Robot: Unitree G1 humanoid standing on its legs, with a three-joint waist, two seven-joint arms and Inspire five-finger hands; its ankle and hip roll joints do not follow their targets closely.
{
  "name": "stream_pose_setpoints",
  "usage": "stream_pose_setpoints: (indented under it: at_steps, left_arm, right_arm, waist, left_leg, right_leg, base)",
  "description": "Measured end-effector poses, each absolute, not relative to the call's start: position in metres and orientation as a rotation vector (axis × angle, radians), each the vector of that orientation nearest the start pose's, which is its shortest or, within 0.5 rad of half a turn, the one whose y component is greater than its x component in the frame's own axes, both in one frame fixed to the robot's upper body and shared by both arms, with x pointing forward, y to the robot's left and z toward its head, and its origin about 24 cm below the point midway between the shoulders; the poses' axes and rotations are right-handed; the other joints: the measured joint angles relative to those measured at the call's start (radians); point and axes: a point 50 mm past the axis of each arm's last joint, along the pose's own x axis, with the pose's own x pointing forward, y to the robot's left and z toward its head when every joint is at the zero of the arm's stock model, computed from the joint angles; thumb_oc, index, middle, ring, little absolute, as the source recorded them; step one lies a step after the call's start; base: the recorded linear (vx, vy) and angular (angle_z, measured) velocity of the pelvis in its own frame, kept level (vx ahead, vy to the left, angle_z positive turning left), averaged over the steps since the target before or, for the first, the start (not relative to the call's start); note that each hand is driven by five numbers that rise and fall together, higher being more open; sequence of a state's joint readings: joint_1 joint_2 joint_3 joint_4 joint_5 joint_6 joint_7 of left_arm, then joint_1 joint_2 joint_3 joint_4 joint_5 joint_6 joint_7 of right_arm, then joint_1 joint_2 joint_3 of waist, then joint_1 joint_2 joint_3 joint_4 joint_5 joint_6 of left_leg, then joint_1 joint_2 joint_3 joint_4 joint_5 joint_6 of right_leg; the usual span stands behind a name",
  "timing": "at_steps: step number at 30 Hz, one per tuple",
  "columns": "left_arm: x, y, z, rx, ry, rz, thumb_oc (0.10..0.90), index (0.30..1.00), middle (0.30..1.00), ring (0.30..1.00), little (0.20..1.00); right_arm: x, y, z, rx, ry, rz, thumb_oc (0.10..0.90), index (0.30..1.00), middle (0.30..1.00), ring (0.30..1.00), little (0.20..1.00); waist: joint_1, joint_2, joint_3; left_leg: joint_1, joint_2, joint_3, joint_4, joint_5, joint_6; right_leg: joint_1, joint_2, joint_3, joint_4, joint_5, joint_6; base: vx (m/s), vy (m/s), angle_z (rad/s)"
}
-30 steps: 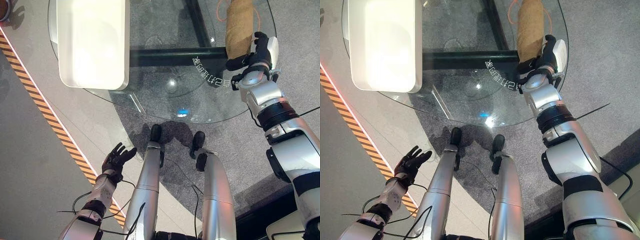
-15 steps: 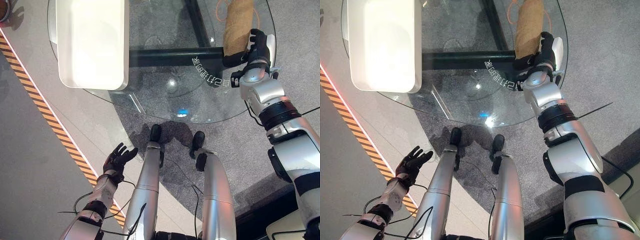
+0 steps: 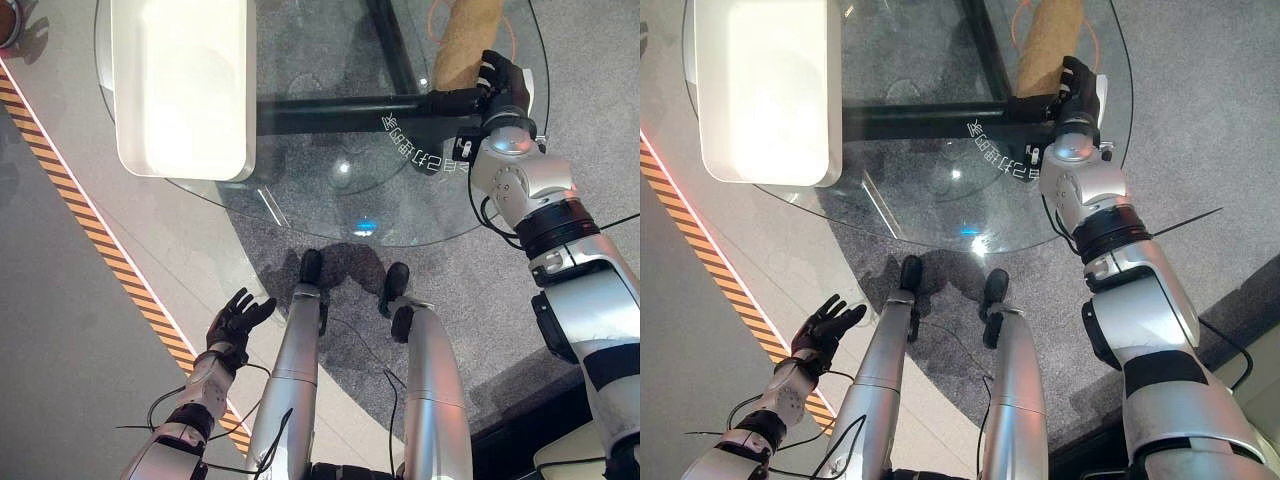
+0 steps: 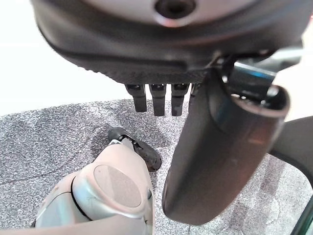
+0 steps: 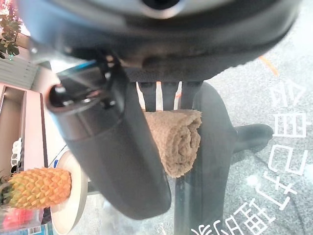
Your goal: Wipe the table with a cloth and put it in the basket.
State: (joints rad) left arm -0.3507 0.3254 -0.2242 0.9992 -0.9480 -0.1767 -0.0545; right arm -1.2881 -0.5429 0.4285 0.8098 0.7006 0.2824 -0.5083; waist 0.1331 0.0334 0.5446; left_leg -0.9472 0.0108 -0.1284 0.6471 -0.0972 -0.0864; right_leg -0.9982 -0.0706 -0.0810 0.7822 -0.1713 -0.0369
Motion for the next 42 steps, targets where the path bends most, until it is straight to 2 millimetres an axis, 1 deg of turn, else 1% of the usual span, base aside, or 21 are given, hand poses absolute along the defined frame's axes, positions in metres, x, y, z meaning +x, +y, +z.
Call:
stream_pose_setpoints:
  at_steps: [2,14,22,31,32,33,34,37,42]
  left_arm:
    - [0.273,0.229,-0.057,-0.449,0.438,0.239,0.8,0.9,0.9,0.9,0.9]
    - [0.273,0.229,-0.058,-0.448,0.439,0.236,0.8,0.9,0.9,0.9,0.9]
    - [0.272,0.224,-0.059,-0.431,0.452,0.213,0.8,0.9,0.9,0.9,0.9]
    - [0.272,0.223,-0.059,-0.431,0.454,0.21,0.8,0.9,0.9,0.9,0.9]
    - [0.272,0.223,-0.059,-0.432,0.454,0.209,0.8,0.9,0.9,0.9,0.9]
    - [0.272,0.222,-0.059,-0.434,0.454,0.206,0.8,0.9,0.9,0.9,0.9]
    - [0.272,0.222,-0.06,-0.434,0.455,0.206,0.8,0.9,0.9,0.9,0.9]
    - [0.273,0.221,-0.059,-0.435,0.451,0.203,0.8,0.9,0.9,0.9,0.9]
    - [0.274,0.22,-0.057,-0.437,0.443,0.196,0.8,0.9,0.9,0.9,0.9]
  right_arm:
    - [0.414,-0.184,0.276,-0.099,-0.107,-0.343,0.8,0.9,0.9,0.9,0.9]
    - [0.416,-0.185,0.275,-0.348,-0.078,-0.412,0.8,0.9,0.9,0.9,0.9]
    - [0.417,-0.187,0.274,-0.361,-0.061,-0.429,0.8,0.9,0.9,0.9,0.9]
    - [0.417,-0.187,0.274,-0.385,-0.06,-0.446,0.8,0.9,0.9,0.9,0.9]
    - [0.417,-0.187,0.274,-0.393,-0.059,-0.452,0.583,0.714,0.714,0.714,0.683]
    - [0.417,-0.188,0.274,-0.41,-0.055,-0.458,0.199,0.385,0.385,0.385,0.299]
    - [0.417,-0.187,0.274,-0.419,-0.054,-0.46,0.1,0.3,0.3,0.3,0.2]
    - [0.418,-0.192,0.277,-0.458,-0.043,-0.493,0.1,0.3,0.3,0.3,0.2]
    - [0.417,-0.203,0.28,-0.477,-0.013,-0.537,0.1,0.3,0.3,0.3,0.2]
  waist:
    - [0.0,0.0,0.0]
    - [0.008,0.002,-0.001]
    - [0.018,0.011,-0.006]
    - [0.022,0.014,-0.008]
    - [0.023,0.016,-0.009]
    - [0.024,0.02,-0.011]
    - [0.025,0.022,-0.012]
    - [0.027,0.029,-0.017]
    - [0.027,0.032,-0.018]
  left_leg:
    - [0.0,0.0,0.0,0.0,0.0,0.0]
    - [0.0,-0.001,0.0,-0.003,0.002,0.0]
    - [0.0,-0.001,-0.002,-0.011,0.009,-0.004]
    - [0.0,-0.001,-0.017,-0.03,0.02,-0.009]
    - [0.0,-0.001,-0.018,-0.033,0.021,-0.009]
    - [0.0,-0.001,-0.019,-0.035,0.022,-0.009]
    - [0.0,-0.001,-0.019,-0.035,0.022,-0.009]
    - [-0.001,-0.001,-0.019,-0.036,0.022,-0.009]
    - [-0.01,-0.001,-0.019,-0.036,0.022,-0.009]
  right_leg:
    - [0.0,0.0,0.0,0.0,0.001,0.002]
    - [0.001,-0.002,-0.001,-0.002,0.002,0.003]
    - [0.001,-0.004,-0.004,-0.004,-0.001,-0.002]
    - [0.0,-0.006,-0.02,-0.01,-0.004,-0.002]
    - [0.0,-0.006,-0.021,-0.012,-0.003,-0.002]
    - [0.0,-0.006,-0.022,-0.014,-0.003,-0.003]
    - [0.0,-0.006,-0.022,-0.014,-0.003,-0.003]
    - [0.0,-0.006,-0.022,-0.015,-0.004,-0.003]
    - [-0.009,-0.007,-0.024,-0.015,-0.001,-0.007]
  base:
    - [0.0,0.0,0.0]
    - [0.0,0.0,0.0]
    - [0.0,0.003,0.01]
    - [0.01,0.007,0.02]
    - [0.0,0.0,0.0]
    - [0.0,0.0,0.0]
    - [0.0,0.0,0.0]
    - [0.0,0.0,0.0]
    - [0.0,0.0,0.0]
